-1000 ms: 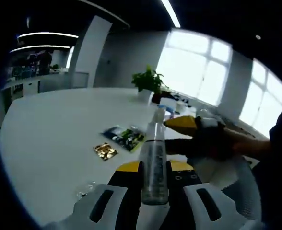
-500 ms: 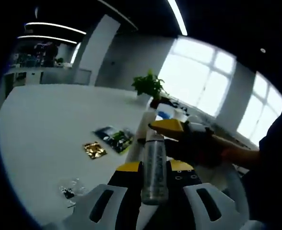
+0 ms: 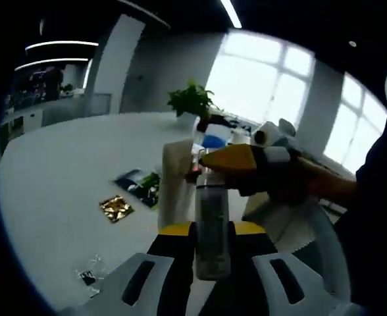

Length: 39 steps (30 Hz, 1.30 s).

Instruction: Arrange the skincare products in the storage area until every visible bottle or jar stands upright without overlapping.

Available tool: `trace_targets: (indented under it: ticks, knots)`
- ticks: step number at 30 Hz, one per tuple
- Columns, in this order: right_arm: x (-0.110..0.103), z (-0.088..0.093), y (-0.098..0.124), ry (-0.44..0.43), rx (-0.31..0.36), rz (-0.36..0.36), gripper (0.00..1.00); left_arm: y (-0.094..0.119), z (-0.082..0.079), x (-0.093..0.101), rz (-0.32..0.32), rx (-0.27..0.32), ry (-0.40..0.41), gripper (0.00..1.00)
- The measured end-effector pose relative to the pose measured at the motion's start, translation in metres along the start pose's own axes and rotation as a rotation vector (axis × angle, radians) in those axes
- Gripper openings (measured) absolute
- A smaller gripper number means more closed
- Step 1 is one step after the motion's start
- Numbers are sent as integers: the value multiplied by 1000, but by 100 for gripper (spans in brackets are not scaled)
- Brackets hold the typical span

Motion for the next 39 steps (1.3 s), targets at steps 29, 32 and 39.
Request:
trace_targets:
  ticks: [29,32,39]
  knots:
    - [31,-20,34,592,-262,39,20,-85,-6,17,-33,-220,-202,19]
    - [36,-21,35,643,-290,44,21,-92,-3,12,-19,-205,-198,18]
    - [50,-20,35,661,-338,57,23,-99,8,1,-1,-187,-219,16]
Point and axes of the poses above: the point that each gripper's makers call its tool centre point, and the gripper's own axes: y roughly backward along the fingers, x roughly to its right, z roughly out of its underside, the point moved 6 cm from there along y, roughly backward along the fingers, and after that the axes turned 7 degrees about -y, right-handed, at the moved point
